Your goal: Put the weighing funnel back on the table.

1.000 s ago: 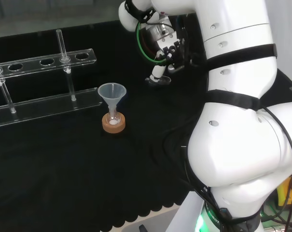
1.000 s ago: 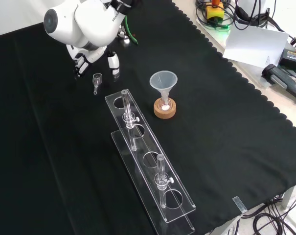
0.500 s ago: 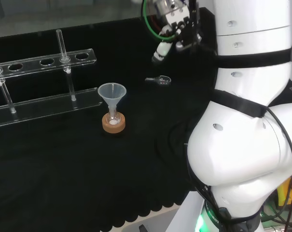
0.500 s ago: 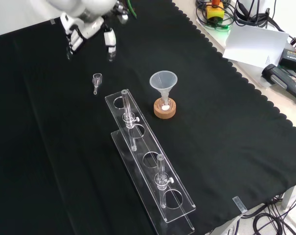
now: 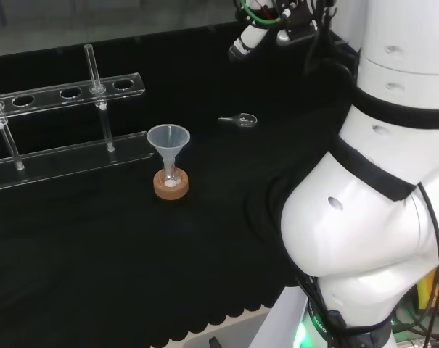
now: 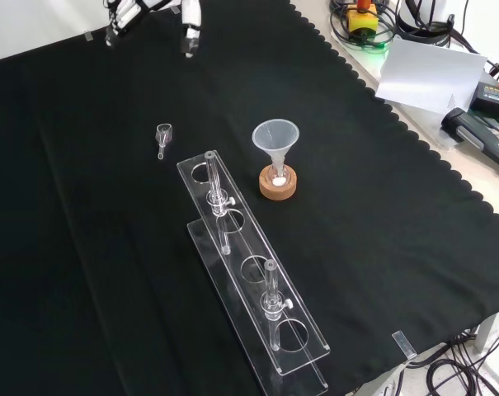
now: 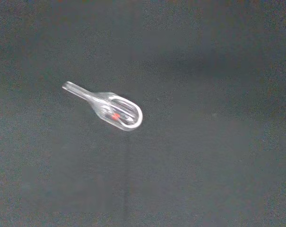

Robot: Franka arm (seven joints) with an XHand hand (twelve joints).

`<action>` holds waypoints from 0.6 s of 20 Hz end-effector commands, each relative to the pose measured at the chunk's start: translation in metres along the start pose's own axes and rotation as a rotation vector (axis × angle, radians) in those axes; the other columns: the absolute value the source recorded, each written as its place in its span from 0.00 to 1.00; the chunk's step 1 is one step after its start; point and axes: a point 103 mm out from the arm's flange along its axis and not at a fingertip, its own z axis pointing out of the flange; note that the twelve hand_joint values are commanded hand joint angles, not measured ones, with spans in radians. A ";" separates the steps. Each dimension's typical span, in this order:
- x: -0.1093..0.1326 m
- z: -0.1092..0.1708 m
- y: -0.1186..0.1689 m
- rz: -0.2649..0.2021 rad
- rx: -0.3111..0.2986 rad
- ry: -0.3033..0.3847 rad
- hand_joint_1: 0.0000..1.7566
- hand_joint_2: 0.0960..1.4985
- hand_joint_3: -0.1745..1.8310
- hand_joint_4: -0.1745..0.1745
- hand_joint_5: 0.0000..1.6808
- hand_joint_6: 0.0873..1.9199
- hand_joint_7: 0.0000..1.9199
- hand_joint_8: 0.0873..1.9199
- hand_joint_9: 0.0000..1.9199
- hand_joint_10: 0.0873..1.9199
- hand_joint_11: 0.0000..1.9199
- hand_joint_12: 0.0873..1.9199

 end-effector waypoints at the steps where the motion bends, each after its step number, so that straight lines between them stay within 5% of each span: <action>1: 0.021 -0.014 -0.032 -0.089 -0.112 0.073 0.25 0.37 0.20 0.74 0.00 0.00 0.14 0.00 0.20 0.00 0.00 0.49; 6: 0.039 -0.019 -0.051 -0.126 -0.165 0.118 0.25 0.37 0.19 0.73 0.00 0.00 0.14 0.00 0.20 0.00 0.00 0.49; 12: 0.058 -0.012 -0.062 -0.120 -0.143 0.137 0.25 0.37 0.19 0.72 0.00 0.00 0.15 0.00 0.20 0.00 0.00 0.49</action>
